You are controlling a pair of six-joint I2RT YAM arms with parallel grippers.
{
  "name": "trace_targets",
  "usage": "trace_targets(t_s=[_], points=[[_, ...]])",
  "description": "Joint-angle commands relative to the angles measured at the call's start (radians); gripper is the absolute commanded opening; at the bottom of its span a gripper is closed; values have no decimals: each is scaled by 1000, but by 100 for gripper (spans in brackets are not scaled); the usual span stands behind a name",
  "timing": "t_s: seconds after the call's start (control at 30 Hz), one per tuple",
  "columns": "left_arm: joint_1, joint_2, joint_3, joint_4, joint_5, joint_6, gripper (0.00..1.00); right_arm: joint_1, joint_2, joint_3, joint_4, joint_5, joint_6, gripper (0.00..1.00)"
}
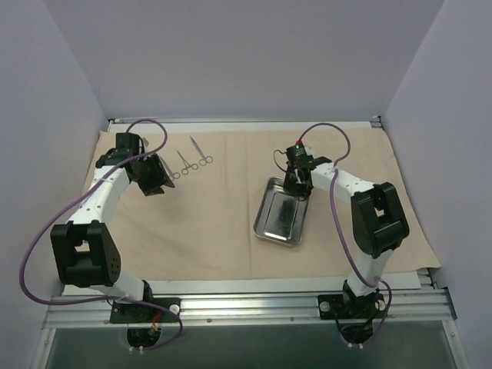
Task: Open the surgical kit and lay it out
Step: Adjust the medical item in the container.
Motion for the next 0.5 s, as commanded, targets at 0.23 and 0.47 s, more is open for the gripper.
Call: trace_targets(t_s=[0.23, 0.47], points=[[-93, -41, -79, 76, 82, -32, 51, 49, -34, -101, 215, 191, -45, 0], [-96, -61, -90, 64, 86, -11, 52, 54, -43, -104, 222, 223, -48, 0]])
